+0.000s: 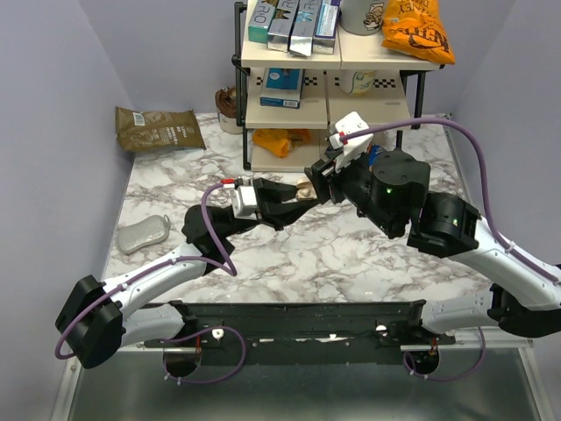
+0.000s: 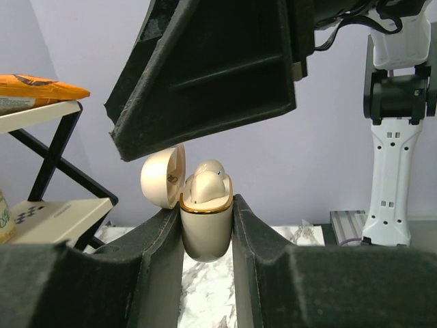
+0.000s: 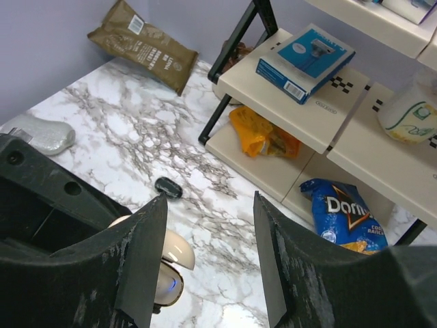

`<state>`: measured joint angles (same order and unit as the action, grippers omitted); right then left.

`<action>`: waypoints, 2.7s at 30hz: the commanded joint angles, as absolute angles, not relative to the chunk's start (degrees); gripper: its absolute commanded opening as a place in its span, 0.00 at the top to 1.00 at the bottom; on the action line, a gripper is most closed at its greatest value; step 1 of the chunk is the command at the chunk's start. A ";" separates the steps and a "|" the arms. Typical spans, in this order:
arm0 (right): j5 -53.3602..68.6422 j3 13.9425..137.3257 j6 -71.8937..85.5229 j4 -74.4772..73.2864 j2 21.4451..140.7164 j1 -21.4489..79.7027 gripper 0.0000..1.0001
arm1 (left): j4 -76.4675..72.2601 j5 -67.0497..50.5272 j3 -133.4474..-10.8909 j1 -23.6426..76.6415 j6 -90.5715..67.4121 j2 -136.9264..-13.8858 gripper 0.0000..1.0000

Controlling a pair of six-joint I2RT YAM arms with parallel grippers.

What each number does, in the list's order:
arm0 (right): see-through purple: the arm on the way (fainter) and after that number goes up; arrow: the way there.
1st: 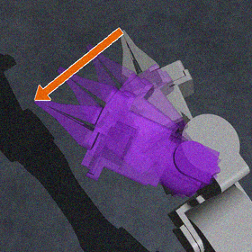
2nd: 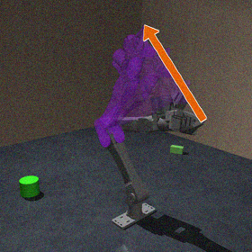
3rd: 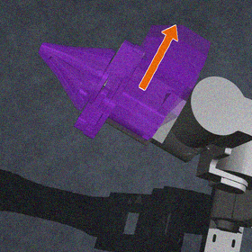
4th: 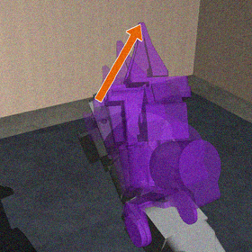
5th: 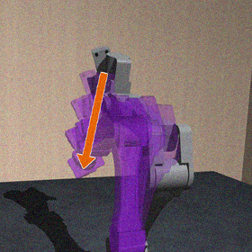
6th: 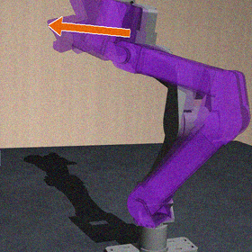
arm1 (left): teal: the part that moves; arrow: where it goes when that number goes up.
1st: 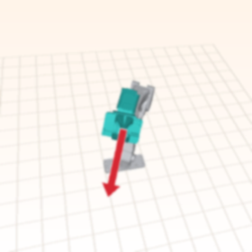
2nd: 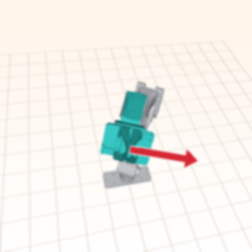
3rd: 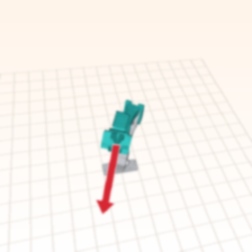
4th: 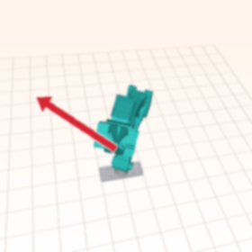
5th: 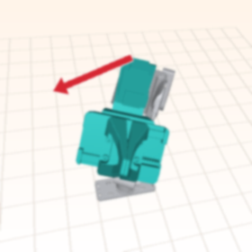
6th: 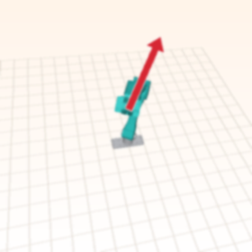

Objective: Insert the wireless bluetooth earbuds into the charging case
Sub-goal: Close the charging case, then place the charging case at the center of the board.

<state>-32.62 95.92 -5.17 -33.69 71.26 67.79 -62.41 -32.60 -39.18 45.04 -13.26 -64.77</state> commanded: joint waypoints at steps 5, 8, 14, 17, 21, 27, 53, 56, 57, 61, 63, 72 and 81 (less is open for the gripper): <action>-28.48 94.40 -3.78 -39.02 69.96 67.76 0.41 | -64.34 -28.22 -40.69 45.26 -10.64 -64.25 1.00; -27.95 94.04 -3.17 -39.98 69.87 67.76 0.42 | -64.25 -27.51 -40.78 45.26 -10.02 -64.07 1.00; -27.25 93.25 -1.85 -40.69 69.52 67.76 0.43 | -63.72 -26.19 -41.04 45.26 -9.67 -63.90 1.00; -26.90 93.08 -1.50 -41.31 69.43 67.76 0.44 | -63.63 -25.75 -40.87 45.26 -9.49 -63.98 1.00; -27.07 92.90 -1.41 -41.22 68.73 67.76 0.46 | -63.19 -24.96 -40.69 45.26 -8.79 -63.55 1.00; -28.47 92.81 -1.23 -40.17 67.85 67.76 0.45 | -62.93 -24.79 -40.61 45.26 -8.88 -63.54 1.00; -42.19 71.29 11.77 -29.88 54.77 66.09 0.38 | -26.79 -20.92 -52.65 39.55 -39.19 -94.29 1.00; -41.66 69.26 11.95 -29.97 53.53 66.01 0.37 | -28.12 -21.27 -53.61 37.53 -41.57 -99.57 1.00; -41.66 68.91 11.87 -30.06 53.00 66.09 0.37 | -28.21 -21.36 -54.40 37.01 -42.53 -102.10 1.00; -41.40 67.15 12.13 -30.23 52.38 66.09 0.37 | -26.37 -21.80 -57.39 35.25 -43.59 -107.74 1.00; -41.31 66.80 12.13 -30.23 52.29 66.09 0.37 | -24.00 -21.36 -59.23 35.07 -42.98 -109.68 1.00; -41.22 66.88 11.87 -30.15 53.17 66.09 0.36 | -12.57 -17.50 -64.69 34.80 -40.08 -115.13 0.87; -41.75 66.36 11.95 -30.15 52.65 66.09 0.36 | -8.44 -16.17 -64.60 34.37 -38.85 -116.02 0.52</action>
